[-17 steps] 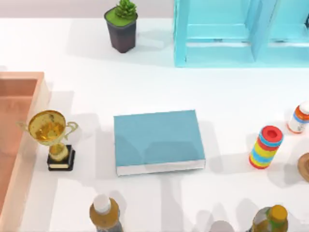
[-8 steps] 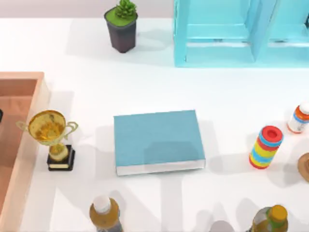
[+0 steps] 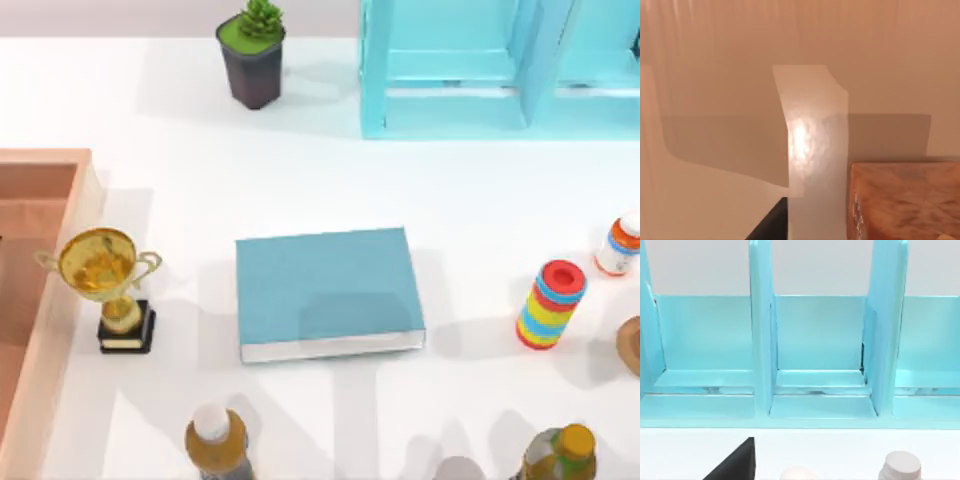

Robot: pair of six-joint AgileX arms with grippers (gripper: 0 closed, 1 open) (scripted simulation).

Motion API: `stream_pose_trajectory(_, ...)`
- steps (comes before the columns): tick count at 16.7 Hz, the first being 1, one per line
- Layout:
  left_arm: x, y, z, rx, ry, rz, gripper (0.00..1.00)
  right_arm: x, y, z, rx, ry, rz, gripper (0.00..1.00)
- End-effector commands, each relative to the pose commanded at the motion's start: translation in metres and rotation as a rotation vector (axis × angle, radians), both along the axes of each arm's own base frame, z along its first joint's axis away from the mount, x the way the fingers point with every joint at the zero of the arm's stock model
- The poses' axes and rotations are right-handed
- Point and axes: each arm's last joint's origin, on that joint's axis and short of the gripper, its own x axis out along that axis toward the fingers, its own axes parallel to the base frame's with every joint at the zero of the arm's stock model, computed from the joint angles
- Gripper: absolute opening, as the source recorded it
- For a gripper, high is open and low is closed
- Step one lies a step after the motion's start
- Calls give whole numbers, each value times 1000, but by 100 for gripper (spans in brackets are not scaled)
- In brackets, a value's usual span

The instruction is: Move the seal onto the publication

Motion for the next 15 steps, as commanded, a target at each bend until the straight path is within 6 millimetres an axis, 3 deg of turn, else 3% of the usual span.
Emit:
stream_pose_trajectory(8, 0, 0, 0, 0, 0, 0, 2, 0, 0, 0, 0, 0, 0, 100)
stream_pose_trajectory(15, 0, 0, 0, 0, 0, 0, 0, 0, 0, 0, 0, 0, 0, 100)
